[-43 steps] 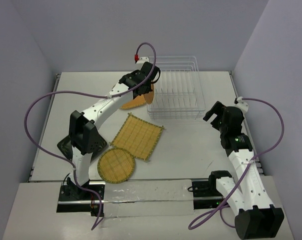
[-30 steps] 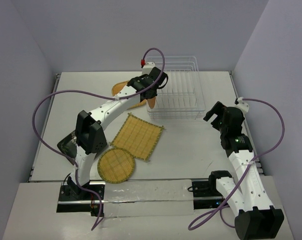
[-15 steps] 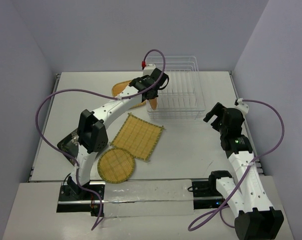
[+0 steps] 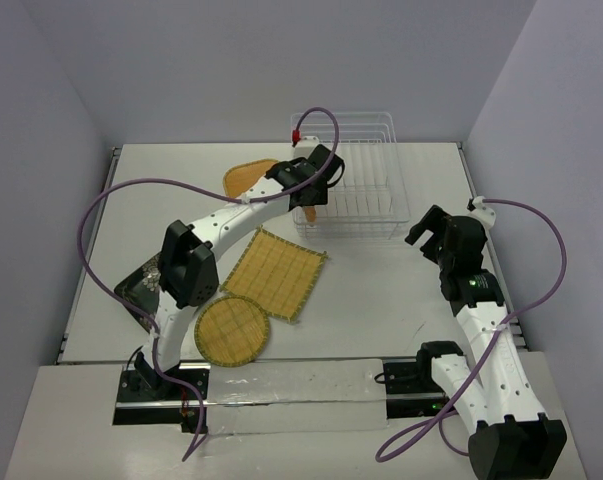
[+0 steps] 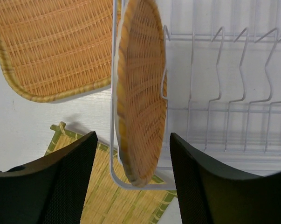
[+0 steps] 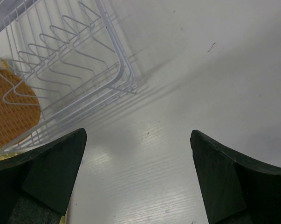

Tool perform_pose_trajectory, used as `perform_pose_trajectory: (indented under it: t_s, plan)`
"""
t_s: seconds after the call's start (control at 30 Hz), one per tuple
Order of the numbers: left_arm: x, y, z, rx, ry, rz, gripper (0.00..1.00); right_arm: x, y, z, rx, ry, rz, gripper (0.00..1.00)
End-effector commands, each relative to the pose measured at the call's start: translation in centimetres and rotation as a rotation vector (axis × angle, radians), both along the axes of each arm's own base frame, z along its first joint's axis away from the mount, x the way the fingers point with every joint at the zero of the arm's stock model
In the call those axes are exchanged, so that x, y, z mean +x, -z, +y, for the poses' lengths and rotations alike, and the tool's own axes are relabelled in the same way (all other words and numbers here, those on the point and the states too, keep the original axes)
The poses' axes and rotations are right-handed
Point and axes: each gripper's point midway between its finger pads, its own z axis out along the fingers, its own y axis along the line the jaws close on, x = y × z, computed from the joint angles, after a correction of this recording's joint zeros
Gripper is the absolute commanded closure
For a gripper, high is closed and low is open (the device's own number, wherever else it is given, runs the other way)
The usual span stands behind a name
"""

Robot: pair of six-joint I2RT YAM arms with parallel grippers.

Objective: Load the plates into the dish rack

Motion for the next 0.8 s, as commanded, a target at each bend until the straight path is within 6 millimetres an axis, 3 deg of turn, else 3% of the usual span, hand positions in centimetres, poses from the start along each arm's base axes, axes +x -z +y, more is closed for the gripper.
perform_pose_trajectory:
  t_s: [0.0, 0.2, 0.43, 0.53, 0.63, 0.77]
  plan:
    - [-0.4, -3.5, -0.4, -0.062, 0.035, -0.053, 0.28, 0.1, -0.6, -0.3, -0.006, 0.012, -0.038, 0.00]
    - [-0.7, -8.1, 0.1, -0.106, 0.083, -0.124, 0.07, 0.2, -0.9, 0.0, -0.007, -0.012, -0.050, 0.00]
    - [-3.3, -15.5, 0.0, -0.273, 0.293, -0.233, 0.01, 0.3, -1.4, 0.4, -0.010, -0.043, -0.070, 0.00]
    - [-3.5, -18.5, 1.9, -0.343, 0.310, -0.281, 0.01, 0.3, -1.6, 0.5, -0.010, -0.045, -0.080, 0.00]
    - [-1.1, -18.6, 6.2, -0.413, 0.228, -0.267, 0.01, 0.4, -1.6, 0.4, -0.013, -0.047, -0.079, 0.00]
    - [2.7, -14.5, 13.0, -0.462, 0.129, -0.197, 0.01, 0.5, -1.6, 0.4, -0.018, -0.049, -0.077, 0.00]
